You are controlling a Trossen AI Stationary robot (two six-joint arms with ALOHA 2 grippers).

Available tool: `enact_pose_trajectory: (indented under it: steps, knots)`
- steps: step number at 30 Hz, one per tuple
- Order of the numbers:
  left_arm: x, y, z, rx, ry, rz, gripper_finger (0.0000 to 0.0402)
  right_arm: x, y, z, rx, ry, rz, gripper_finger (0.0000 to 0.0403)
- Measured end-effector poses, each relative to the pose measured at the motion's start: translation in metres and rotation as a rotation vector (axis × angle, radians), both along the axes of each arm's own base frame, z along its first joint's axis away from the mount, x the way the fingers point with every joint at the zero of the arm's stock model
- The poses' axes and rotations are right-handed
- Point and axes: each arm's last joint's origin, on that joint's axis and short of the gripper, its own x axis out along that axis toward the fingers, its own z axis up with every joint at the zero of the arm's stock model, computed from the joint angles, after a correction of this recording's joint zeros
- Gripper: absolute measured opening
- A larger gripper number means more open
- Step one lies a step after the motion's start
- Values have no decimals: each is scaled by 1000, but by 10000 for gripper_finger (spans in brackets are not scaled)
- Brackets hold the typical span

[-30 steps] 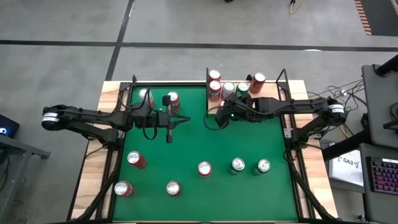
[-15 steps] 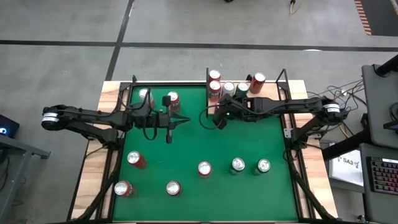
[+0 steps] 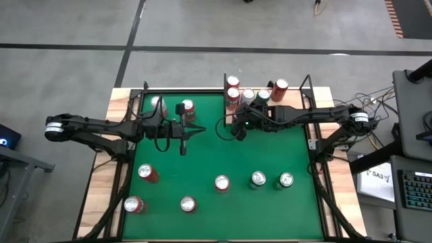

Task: Place canned beverage on shelf
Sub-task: Put the red soda can on the shelf aligned with the other red soda cans

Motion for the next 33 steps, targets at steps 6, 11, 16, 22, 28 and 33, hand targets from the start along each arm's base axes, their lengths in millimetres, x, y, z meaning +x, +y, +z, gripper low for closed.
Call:
enact_pose_trajectory:
  steps: [6,11,16,22,28,33]
  knots:
    - [0,0,0,0,0,0,0,1,0,-4,-12,0,11,302]
    - [0,0,0,0,0,0,0,1,-5,-11,-17,-12,4,302]
    - [0,0,0,1,0,0,0,-2,-13,-15,-21,4,-16,302]
    - [0,0,0,8,0,0,0,-1,-21,-16,-2,-31,-28,302]
    - [0,0,0,8,0,0,0,1,-25,-23,3,-62,13,302]
    - [0,0,0,8,1,0,0,-1,-26,-30,0,-46,25,302]
